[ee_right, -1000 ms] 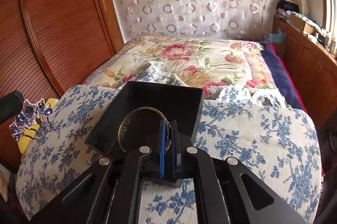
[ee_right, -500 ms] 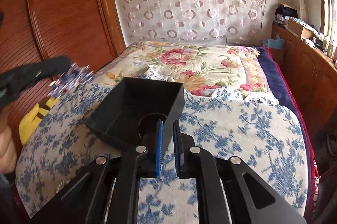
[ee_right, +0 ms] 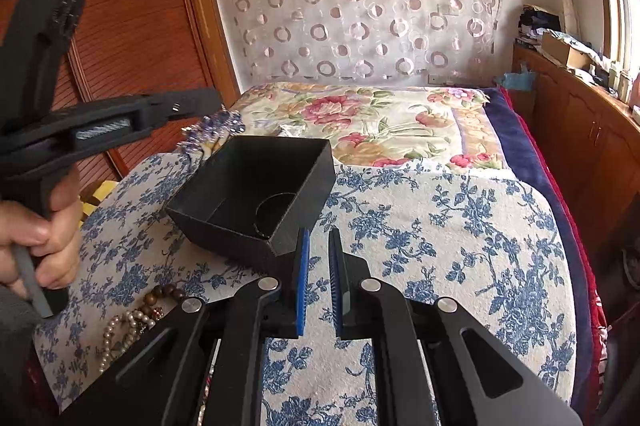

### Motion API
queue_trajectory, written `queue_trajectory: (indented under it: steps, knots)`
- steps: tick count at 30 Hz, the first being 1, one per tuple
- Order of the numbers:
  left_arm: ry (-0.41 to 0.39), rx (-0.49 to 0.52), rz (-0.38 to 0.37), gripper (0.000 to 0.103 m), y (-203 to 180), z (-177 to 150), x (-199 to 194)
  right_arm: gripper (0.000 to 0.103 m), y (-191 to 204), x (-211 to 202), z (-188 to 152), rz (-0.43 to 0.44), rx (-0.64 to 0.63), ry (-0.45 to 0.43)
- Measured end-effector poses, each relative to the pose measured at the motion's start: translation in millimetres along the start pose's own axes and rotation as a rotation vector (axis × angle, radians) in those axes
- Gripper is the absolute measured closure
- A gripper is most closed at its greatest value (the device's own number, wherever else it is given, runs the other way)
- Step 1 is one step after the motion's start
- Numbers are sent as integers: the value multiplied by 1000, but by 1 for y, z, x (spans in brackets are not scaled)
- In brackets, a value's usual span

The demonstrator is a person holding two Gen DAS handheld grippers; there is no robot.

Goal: Organize jewelry
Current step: 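Move the purple brooch over the black box and open the left tool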

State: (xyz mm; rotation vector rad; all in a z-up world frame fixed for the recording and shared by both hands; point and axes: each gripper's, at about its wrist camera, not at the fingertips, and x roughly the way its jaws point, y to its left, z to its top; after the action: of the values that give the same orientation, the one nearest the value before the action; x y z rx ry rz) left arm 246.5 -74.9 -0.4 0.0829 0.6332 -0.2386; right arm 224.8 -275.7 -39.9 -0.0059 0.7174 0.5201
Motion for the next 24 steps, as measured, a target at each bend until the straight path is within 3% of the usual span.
queue_trajectory:
  steps: [10,24]
  knots:
    - [38,-38,-6,101,6,-14,13,92,-3,0,-7,-9,1,8]
    - [39,-10,-12,100,13,-61,-48,92,14,-17,-33,-22,-33,5]
